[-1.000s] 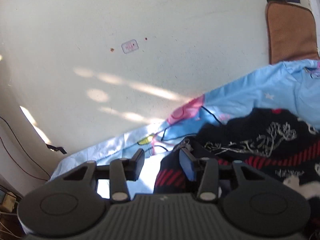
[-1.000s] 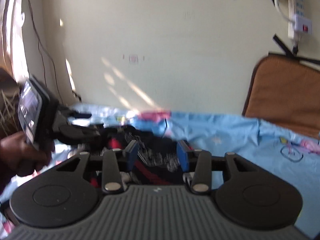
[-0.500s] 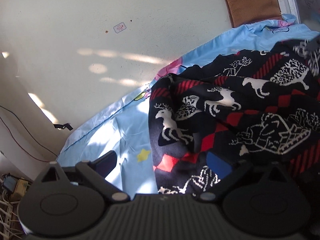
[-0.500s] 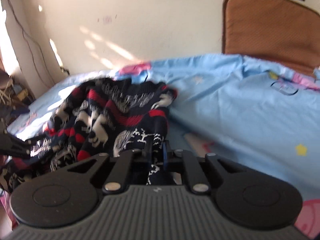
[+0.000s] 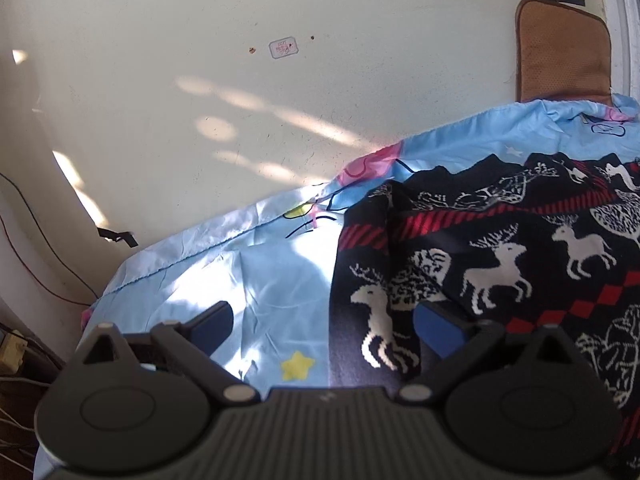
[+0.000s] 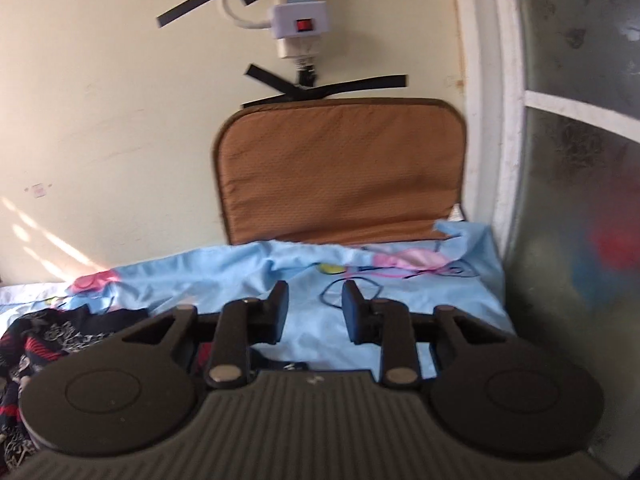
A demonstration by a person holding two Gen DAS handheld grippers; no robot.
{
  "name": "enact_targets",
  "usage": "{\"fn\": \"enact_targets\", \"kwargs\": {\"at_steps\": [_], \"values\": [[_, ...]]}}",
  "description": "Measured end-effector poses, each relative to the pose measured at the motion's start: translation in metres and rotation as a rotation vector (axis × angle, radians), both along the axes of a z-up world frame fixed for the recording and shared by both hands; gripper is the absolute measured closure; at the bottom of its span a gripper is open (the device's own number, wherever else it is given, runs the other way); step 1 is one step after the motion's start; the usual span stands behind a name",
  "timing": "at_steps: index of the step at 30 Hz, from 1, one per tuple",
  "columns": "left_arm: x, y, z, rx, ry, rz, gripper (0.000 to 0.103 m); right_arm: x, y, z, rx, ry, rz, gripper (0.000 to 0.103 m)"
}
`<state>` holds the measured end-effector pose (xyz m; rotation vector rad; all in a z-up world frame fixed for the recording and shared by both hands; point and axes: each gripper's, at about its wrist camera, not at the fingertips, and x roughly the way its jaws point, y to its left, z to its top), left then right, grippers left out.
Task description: Fold small clothes
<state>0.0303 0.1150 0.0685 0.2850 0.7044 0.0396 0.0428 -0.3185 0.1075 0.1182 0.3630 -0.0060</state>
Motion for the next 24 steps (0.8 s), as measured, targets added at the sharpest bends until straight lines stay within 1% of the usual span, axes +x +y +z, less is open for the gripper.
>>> {"fn": "enact_targets", "kwargs": {"at_steps": [2, 4, 5, 6, 7, 8, 9, 10, 12, 14, 15, 16, 17, 19, 20, 22, 23, 24], "values": [[0.016, 0.005, -0.006, -0.007, 0.033, 0.022, 0.003, 0.005, 0.024, -0.008, -0.018, 0.018, 0.076, 0.056], [0.032, 0.008, -0.016, -0.004, 0.062, 0.047, 0.004, 0.015, 0.047, -0.018, -0.023, 0.050, 0.149, 0.050], [0.038, 0.009, -0.019, -0.006, 0.071, 0.050, 0.008, 0.021, 0.059, -0.024, -0.022, 0.072, 0.179, 0.049], [0.042, 0.009, -0.022, -0.013, 0.076, 0.041, 0.026, 0.025, 0.069, -0.029, -0.022, 0.093, 0.206, 0.049], [0.047, 0.010, -0.025, -0.024, 0.083, 0.028, 0.041, 0.032, 0.078, -0.034, -0.022, 0.112, 0.228, 0.049], [0.053, 0.013, -0.025, -0.024, 0.091, 0.030, 0.074, 0.036, 0.085, -0.038, -0.023, 0.126, 0.243, 0.049], [0.061, 0.017, -0.023, -0.012, 0.090, 0.050, 0.092, 0.041, 0.090, -0.041, -0.022, 0.139, 0.255, 0.049], [0.069, 0.024, -0.017, 0.002, 0.074, 0.078, 0.092, 0.044, 0.094, -0.043, -0.022, 0.149, 0.262, 0.049], [0.088, 0.042, 0.003, 0.036, 0.005, 0.147, 0.092, 0.048, 0.098, -0.048, -0.016, 0.163, 0.270, 0.049], [0.108, 0.058, 0.022, 0.043, -0.048, 0.228, 0.089, 0.049, 0.098, -0.050, -0.007, 0.174, 0.267, 0.049], [0.116, 0.061, 0.029, 0.086, -0.078, 0.290, 0.079, 0.049, 0.099, -0.051, 0.001, 0.179, 0.264, 0.049], [0.121, 0.063, 0.033, 0.112, -0.086, 0.323, 0.067, 0.048, 0.098, -0.051, 0.010, 0.183, 0.261, 0.049], [0.122, 0.065, 0.037, 0.103, -0.092, 0.328, 0.046, 0.046, 0.098, -0.051, 0.020, 0.187, 0.261, 0.049], [0.108, 0.066, 0.044, 0.038, -0.102, 0.293, 0.046, 0.037, 0.099, -0.050, 0.031, 0.186, 0.272, 0.049], [0.094, 0.063, 0.046, 0.004, -0.106, 0.258, 0.046, 0.031, 0.098, -0.050, 0.034, 0.183, 0.278, 0.049], [0.058, 0.052, 0.046, -0.044, -0.099, 0.165, 0.041, 0.014, 0.095, -0.048, 0.054, 0.180, 0.303, 0.049], [0.037, 0.046, 0.045, -0.055, -0.096, 0.111, 0.032, 0.004, 0.093, -0.048, 0.069, 0.178, 0.328, 0.049], [0.013, 0.037, 0.042, -0.053, -0.095, 0.052, 0.019, -0.010, 0.093, -0.047, 0.084, 0.171, 0.374, 0.049]]}}
